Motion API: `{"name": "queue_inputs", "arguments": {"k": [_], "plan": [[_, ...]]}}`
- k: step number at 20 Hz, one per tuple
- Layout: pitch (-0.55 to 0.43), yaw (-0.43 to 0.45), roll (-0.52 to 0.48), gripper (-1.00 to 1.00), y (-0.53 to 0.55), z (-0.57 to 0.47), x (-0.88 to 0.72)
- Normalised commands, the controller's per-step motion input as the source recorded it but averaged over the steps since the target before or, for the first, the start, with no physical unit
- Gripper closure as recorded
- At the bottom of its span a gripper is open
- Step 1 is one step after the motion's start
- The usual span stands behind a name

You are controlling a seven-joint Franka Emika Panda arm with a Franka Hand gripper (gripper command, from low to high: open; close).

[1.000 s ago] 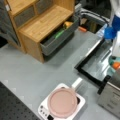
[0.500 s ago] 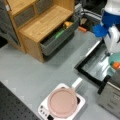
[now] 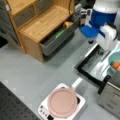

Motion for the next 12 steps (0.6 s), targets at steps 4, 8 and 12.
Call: {"name": "queue_inputs", "arguments": {"k": [4, 8, 12], "plan": [[0.199, 0.491, -0.079, -1.00, -0.18, 0.16, 0.30], [0.531, 0.756, -0.070, -1.00, -0.12, 0.41, 0.31], [0.433, 0.659, -0.131, -1.00, -0.12, 0.51, 0.52]]}}
